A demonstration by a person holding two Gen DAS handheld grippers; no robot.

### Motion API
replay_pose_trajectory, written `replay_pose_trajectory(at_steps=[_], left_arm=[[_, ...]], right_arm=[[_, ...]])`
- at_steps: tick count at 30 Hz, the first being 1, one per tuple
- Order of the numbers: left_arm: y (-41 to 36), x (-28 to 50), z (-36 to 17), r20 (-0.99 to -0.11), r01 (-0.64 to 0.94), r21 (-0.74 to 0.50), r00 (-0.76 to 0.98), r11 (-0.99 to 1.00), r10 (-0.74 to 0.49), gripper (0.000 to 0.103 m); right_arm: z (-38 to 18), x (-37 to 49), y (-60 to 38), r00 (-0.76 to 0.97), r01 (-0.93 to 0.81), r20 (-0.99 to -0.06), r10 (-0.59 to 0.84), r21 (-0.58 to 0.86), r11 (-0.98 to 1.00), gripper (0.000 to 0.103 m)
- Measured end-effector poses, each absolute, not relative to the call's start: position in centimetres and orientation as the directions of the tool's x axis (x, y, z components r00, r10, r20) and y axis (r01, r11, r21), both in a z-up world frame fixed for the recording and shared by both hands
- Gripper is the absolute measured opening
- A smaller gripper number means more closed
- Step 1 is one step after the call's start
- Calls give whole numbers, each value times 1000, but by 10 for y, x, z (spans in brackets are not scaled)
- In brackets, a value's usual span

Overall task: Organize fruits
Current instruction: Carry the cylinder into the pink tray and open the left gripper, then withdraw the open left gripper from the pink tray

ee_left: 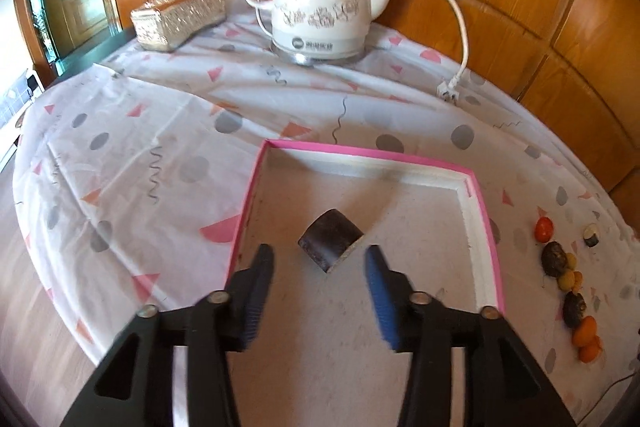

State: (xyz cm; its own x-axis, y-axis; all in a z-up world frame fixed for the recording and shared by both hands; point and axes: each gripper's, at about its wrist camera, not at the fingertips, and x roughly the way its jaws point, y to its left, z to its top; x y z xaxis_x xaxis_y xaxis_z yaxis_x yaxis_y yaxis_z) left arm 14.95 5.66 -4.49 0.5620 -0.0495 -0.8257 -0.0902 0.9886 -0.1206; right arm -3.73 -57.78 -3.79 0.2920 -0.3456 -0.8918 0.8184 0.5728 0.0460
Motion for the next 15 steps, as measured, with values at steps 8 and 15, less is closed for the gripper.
replay_pose_trajectory(at_steps=[8, 15], left_arm=[[60, 104, -18, -780, -42, -129, 621, 991, -76, 60], [67, 66, -8, -757, -27, -136, 647, 990, -87, 63]], right_arm=[[-38, -32, -568, 285, 798, -890, -355, 15, 603, 83], [-32, -22, -549, 360, 730, -870, -338, 36, 683, 83]])
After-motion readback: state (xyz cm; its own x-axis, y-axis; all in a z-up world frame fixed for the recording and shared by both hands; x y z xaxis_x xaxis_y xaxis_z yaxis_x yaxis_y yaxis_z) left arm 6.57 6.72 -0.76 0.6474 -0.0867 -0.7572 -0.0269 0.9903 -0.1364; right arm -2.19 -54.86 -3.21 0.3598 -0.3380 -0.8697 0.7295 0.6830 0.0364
